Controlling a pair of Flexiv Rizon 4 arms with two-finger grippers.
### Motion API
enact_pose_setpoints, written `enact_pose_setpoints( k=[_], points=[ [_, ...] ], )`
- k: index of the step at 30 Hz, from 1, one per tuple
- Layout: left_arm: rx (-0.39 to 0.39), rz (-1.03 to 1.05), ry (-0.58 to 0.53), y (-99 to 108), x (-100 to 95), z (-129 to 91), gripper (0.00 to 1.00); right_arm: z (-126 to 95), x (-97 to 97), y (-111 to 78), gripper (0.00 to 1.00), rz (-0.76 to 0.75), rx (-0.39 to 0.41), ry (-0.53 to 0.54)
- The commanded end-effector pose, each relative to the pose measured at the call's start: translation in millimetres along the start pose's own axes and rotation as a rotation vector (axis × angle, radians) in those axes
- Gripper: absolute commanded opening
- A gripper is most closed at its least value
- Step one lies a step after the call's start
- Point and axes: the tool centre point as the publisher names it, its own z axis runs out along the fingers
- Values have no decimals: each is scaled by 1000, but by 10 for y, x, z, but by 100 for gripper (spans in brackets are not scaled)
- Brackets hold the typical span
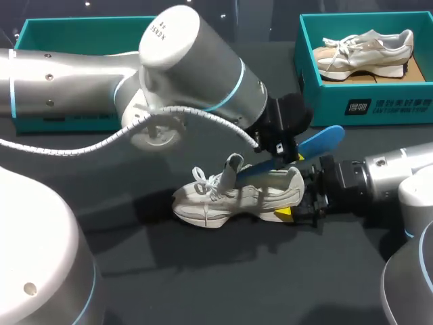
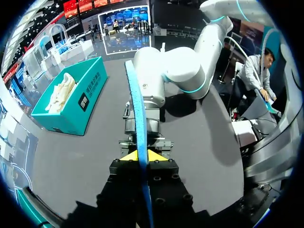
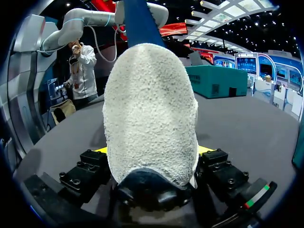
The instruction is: Take the shoe out of the shoebox, open the shoe tongue, remove and reinsert the insole, then place the shoe into the shoebox
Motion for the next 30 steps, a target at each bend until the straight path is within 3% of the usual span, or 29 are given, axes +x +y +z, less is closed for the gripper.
enact_pose_setpoints(
  k=[1,4,19,22,30],
  points=[
    [17,-1,61,-174,20,-202,0,10,11,7,0,1,4,-2],
    [63,0,164,-402,100,-406,0,10,11,7,0,1,4,-2],
    [63,0,164,-402,100,-406,0,10,11,7,0,1,4,-2],
    [224,-128,206,-449,143,-775,0,10,11,7,0,1,4,-2],
    [574,-195,193,-917,207,-1646,0,10,11,7,0,1,4,-2]
  ],
)
